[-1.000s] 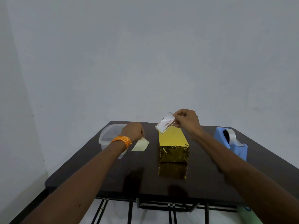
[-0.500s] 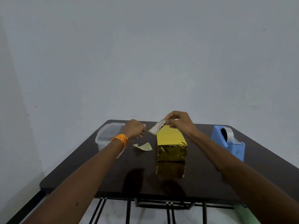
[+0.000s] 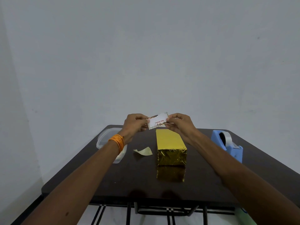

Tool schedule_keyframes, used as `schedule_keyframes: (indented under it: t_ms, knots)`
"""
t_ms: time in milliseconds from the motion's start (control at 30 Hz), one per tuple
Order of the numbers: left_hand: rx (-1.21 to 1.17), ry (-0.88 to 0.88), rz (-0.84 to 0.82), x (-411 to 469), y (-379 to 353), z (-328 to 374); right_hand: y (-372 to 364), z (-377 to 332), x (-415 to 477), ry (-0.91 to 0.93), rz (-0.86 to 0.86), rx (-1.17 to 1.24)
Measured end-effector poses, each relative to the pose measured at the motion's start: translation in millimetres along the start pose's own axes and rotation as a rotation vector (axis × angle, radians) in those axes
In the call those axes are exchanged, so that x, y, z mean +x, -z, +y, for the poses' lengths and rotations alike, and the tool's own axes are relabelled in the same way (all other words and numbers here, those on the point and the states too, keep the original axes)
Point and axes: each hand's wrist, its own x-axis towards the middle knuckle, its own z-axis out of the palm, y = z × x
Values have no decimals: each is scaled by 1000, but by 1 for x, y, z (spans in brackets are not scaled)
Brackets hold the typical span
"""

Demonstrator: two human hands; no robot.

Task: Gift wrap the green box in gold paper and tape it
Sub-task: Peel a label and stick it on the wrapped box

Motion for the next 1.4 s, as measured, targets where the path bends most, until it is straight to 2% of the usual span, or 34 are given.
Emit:
schedule_keyframes:
  t_ms: [67, 133, 200, 333, 433, 567, 667, 767, 867, 933, 1200, 1400]
  knots:
    - [37, -15, -29, -2, 1, -1, 2, 0, -2, 6, 11, 1]
    - [207, -84, -40, -4, 0, 0, 4, -1, 0, 59, 21, -59]
    - [396, -225, 15, -6, -4, 4, 8, -3, 4, 179, 13, -254]
    - [531, -450, 28, -5, -16, 25, 7, -17, 2, 440, -102, -698]
    - [597, -493, -12, 1, -26, 37, 3, -26, -1, 489, -205, -695]
    - [590, -513, -44, 7, -31, 35, 10, -29, -1, 491, -208, -632]
    - [480, -483, 19, 7, -33, 31, 20, -25, 1, 458, -91, -654]
    - [237, -323, 127, 5, -37, 28, 32, -16, 5, 323, 46, -571]
    - [-14, -135, 158, 3, -42, 22, 42, -6, 5, 151, 24, -347]
    - [-96, -66, 161, 3, -46, 16, 45, -2, 6, 129, 21, -278]
    - [-77, -22, 221, 15, -58, -6, 41, 7, 24, 73, 93, -183]
    - [-7, -14, 224, 35, -66, -25, 45, 26, 46, 8, 185, -216]
